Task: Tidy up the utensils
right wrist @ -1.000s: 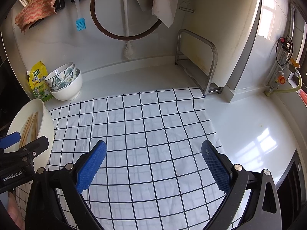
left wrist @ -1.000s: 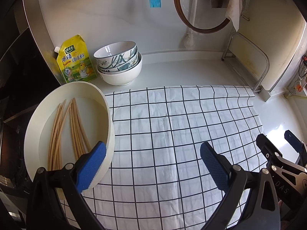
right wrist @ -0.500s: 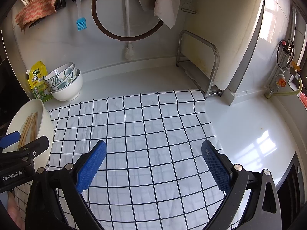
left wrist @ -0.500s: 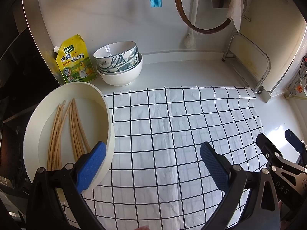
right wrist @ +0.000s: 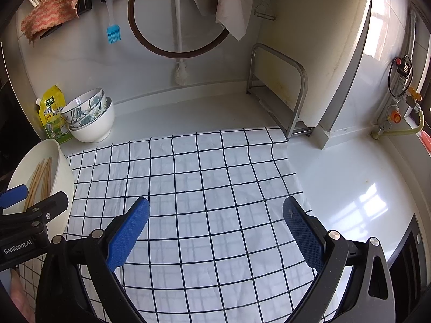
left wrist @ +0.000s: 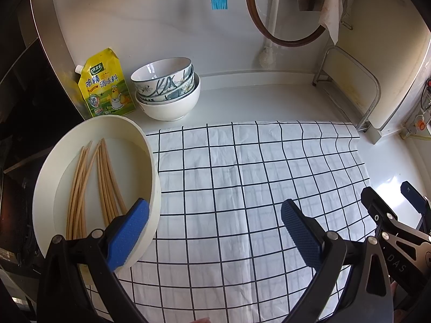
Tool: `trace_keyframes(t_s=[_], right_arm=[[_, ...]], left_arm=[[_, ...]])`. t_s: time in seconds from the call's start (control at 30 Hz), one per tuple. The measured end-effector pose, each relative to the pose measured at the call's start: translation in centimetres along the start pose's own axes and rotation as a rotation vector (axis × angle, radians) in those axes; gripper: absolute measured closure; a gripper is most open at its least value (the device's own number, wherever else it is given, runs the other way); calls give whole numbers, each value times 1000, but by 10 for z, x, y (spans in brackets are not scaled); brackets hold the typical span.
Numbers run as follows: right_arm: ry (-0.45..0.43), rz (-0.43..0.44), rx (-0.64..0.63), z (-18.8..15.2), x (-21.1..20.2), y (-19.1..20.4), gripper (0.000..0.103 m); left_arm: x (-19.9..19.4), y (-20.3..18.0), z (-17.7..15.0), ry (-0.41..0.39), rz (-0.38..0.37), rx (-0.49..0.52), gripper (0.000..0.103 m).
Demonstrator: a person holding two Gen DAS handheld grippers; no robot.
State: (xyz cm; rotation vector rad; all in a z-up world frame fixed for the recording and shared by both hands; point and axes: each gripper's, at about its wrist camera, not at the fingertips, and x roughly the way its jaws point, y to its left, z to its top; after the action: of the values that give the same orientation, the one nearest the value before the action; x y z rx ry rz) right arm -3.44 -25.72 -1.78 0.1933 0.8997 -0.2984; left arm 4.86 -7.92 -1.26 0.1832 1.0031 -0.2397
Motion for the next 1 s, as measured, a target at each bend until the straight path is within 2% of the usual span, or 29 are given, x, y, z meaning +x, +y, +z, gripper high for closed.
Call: trace_keyframes(t_s=[1.0], right_arm=[[-11,-4,-2,-2,-5,-1,8]], left_arm=[[-2,1,-1,-4,1,1,6]])
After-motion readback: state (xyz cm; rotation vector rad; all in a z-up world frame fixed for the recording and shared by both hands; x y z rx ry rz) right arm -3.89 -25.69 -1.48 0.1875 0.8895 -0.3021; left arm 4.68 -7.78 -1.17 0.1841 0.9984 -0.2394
